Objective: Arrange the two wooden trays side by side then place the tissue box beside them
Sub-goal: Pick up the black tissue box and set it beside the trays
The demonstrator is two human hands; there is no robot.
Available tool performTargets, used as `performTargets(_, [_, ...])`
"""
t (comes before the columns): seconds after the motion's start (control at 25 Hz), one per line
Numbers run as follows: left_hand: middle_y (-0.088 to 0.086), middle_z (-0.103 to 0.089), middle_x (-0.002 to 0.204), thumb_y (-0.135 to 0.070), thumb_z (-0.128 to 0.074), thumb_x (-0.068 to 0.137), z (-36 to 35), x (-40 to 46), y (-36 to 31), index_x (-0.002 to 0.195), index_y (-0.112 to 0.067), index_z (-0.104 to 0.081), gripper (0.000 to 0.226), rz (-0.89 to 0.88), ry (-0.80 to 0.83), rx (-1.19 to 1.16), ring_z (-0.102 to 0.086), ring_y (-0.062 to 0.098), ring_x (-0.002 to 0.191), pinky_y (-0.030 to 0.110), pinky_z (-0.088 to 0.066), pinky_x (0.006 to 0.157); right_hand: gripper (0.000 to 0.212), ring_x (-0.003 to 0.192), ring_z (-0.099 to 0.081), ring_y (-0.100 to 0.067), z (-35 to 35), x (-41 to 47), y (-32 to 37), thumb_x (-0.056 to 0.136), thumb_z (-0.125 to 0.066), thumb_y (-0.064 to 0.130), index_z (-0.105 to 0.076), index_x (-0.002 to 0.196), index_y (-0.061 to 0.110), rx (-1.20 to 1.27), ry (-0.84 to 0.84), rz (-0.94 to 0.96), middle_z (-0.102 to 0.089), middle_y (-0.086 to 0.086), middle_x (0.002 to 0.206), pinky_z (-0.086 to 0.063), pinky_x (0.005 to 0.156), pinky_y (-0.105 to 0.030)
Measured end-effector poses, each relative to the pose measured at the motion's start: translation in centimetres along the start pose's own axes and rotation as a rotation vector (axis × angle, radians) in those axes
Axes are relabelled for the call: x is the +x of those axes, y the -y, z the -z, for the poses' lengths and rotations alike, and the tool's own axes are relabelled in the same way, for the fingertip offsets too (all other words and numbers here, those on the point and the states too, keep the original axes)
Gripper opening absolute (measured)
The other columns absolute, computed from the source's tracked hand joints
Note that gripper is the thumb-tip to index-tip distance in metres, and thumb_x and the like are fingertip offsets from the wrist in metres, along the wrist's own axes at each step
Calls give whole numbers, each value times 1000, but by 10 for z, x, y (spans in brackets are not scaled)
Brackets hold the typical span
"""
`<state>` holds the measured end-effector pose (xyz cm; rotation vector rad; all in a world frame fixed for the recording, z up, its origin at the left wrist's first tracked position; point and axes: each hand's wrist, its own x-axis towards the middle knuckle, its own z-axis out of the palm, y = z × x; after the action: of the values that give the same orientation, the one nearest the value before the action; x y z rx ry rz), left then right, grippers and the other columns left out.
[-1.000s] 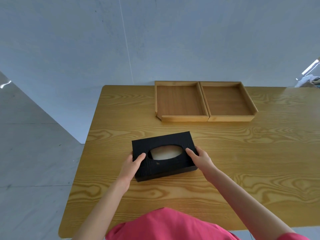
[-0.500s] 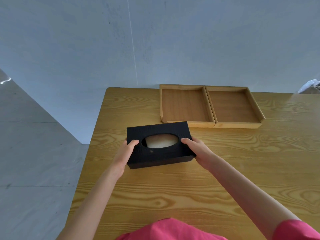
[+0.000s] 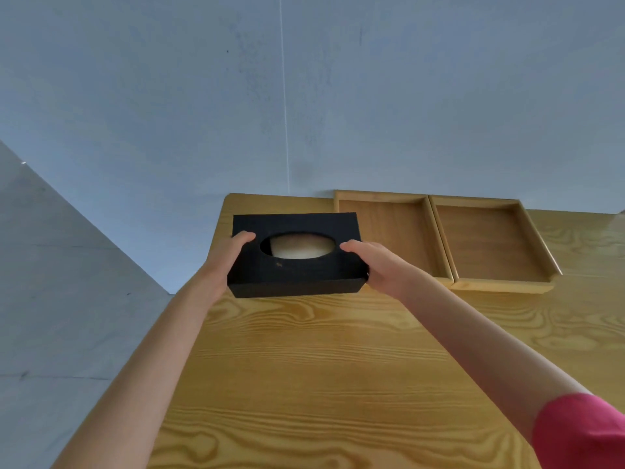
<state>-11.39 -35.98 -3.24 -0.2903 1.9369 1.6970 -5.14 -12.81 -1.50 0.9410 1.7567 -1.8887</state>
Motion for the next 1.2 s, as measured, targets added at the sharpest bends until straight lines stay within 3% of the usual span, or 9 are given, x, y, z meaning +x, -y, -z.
performTargets(0.2, [12, -39, 144, -39, -50, 81, 19, 38, -30, 132, -13, -41, 58, -8, -39, 4, -34, 29, 132, 49, -23, 113, 61, 134, -33, -26, -13, 36, 33, 84, -62, 25, -34, 136, 10, 44, 42, -24, -36, -7, 146, -29, 114, -42])
performTargets(0.4, [15, -50, 132, -33, -49, 85, 29, 76, -42, 125, -9, -47, 48, 32, -102, 55, -46, 29, 121, 45, -34, 107, 60, 132, -35, -26, -25, 68, 55, 84, -62, 22, -33, 135, 12, 88, 84, -55, -36, -8, 144, -30, 113, -42])
performTargets(0.56, [16, -56, 123, -32, -49, 86, 35, 104, -46, 121, -9, -51, 42, 76, -128, 59, -53, 27, 107, 37, -40, 93, 52, 127, -40, -25, -38, 99, 62, 84, -62, 20, -39, 130, 12, 114, 125, -94, -42, -9, 140, -33, 112, -40])
performTargets(0.76, [13, -50, 133, -37, -49, 85, 48, 141, -46, 127, -13, -46, 49, 87, -152, 65, -45, 28, 122, 44, -33, 108, 49, 127, -40, -25, -50, 137, 64, 85, -59, 17, -39, 129, 10, 158, 91, -131, -42, -9, 139, -31, 113, -39])
performTargets(0.88, [9, -44, 138, -38, -49, 85, 48, 159, -38, 131, -14, -42, 53, 89, -183, 83, -40, 26, 126, 43, -30, 110, 55, 132, -35, -22, -54, 152, 68, 85, -59, 20, -36, 134, 10, 129, 56, -129, -38, -7, 143, -26, 116, -35])
performTargets(1.2, [5, -30, 148, -41, -46, 85, 52, 185, -36, 137, -16, -31, 59, 80, -231, 134, -28, 24, 134, 38, -24, 107, 51, 124, -42, -21, -59, 163, 77, 86, -58, 20, -38, 131, 10, 74, 101, -118, -48, -7, 132, -31, 112, -34])
